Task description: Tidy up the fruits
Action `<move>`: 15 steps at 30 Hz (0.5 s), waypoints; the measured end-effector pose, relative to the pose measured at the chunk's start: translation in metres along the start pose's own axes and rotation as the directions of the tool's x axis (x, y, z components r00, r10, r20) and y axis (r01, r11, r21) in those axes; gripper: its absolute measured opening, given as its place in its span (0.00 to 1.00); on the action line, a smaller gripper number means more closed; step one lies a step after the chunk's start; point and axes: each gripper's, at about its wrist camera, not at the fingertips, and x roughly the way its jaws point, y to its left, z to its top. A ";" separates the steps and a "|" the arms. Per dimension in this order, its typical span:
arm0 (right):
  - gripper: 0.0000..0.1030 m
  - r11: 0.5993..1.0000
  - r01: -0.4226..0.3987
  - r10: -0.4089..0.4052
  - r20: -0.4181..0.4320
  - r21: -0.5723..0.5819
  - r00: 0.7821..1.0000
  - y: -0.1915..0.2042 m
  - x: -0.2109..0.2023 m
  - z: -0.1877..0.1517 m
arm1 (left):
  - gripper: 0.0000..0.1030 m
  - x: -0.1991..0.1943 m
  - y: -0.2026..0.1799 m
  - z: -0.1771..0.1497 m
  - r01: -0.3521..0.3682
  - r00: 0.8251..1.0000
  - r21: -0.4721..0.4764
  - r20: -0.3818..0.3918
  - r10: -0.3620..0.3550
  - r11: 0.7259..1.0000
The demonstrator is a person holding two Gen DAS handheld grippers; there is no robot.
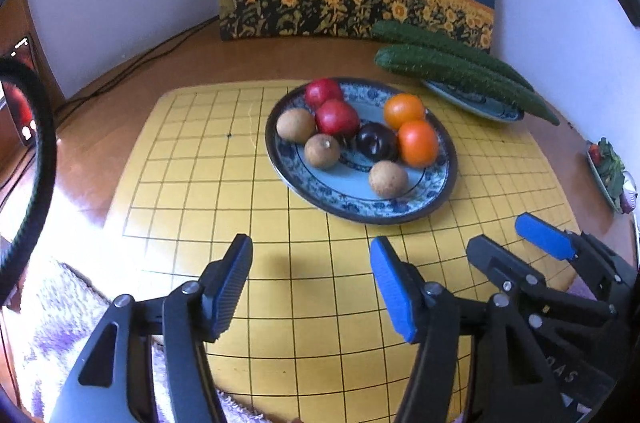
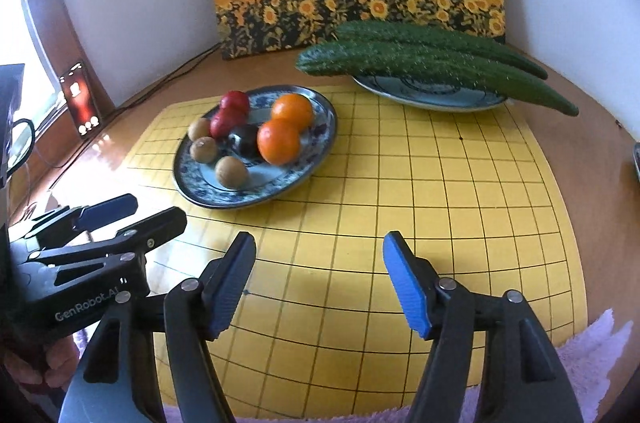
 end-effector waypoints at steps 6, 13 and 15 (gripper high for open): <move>0.67 1.000 -0.001 0.001 -0.004 0.003 1.000 -0.003 0.007 0.000 | 0.63 0.007 -0.001 -0.001 -0.014 1.000 -0.008 -0.014 0.014 1.000; 0.70 1.000 0.011 -0.011 -0.007 -0.013 1.000 0.001 0.009 0.000 | 0.67 0.011 -0.005 -0.005 -0.037 0.999 0.007 0.003 0.037 0.999; 0.70 1.000 0.018 -0.018 -0.007 -0.011 1.000 0.001 0.009 0.000 | 0.68 0.011 -0.006 -0.007 -0.040 0.999 0.008 0.013 0.040 0.999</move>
